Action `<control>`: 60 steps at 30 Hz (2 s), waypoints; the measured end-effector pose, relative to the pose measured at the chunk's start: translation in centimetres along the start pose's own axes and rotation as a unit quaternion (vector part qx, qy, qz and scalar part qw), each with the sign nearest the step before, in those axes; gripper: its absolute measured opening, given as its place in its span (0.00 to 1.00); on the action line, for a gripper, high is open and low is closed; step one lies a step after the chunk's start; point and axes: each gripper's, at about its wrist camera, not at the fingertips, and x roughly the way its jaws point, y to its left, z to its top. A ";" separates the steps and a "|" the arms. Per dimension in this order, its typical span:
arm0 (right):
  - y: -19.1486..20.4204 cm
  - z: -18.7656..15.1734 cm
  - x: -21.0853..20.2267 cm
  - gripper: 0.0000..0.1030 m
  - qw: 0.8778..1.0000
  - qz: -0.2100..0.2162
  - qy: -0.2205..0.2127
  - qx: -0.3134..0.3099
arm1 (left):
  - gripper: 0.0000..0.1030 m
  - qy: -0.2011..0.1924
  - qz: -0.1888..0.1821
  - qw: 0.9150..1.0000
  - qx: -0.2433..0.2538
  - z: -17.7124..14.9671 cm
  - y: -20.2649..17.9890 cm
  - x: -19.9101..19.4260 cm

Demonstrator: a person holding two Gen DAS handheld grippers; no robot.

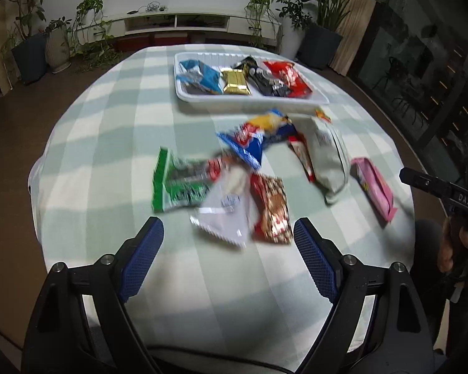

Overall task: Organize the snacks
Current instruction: 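Open both tools and withdraw them back toward the remaining snacks, then grasp the red-brown wafer packet with the left tool while the right tool grasps the pink bar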

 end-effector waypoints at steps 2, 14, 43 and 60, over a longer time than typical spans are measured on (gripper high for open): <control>-0.1 -0.6 0.2 0.80 1.000 -0.010 0.011 -0.007 | 0.82 0.004 -0.015 1.000 -0.001 -1.0 -1.1 0.2; -0.8 -1.6 -0.4 0.79 0.999 -0.031 0.009 -0.006 | 0.55 0.047 0.025 0.997 0.050 2.0 -8.0 4.2; -1.3 -2.0 0.5 0.75 1.000 -0.003 0.022 -0.002 | 0.24 0.104 0.033 0.992 0.056 3.2 -6.9 8.9; 0.6 -1.2 4.2 0.53 0.994 -0.040 0.081 -0.053 | 0.23 0.061 -0.061 0.996 -0.017 -1.6 -4.5 3.6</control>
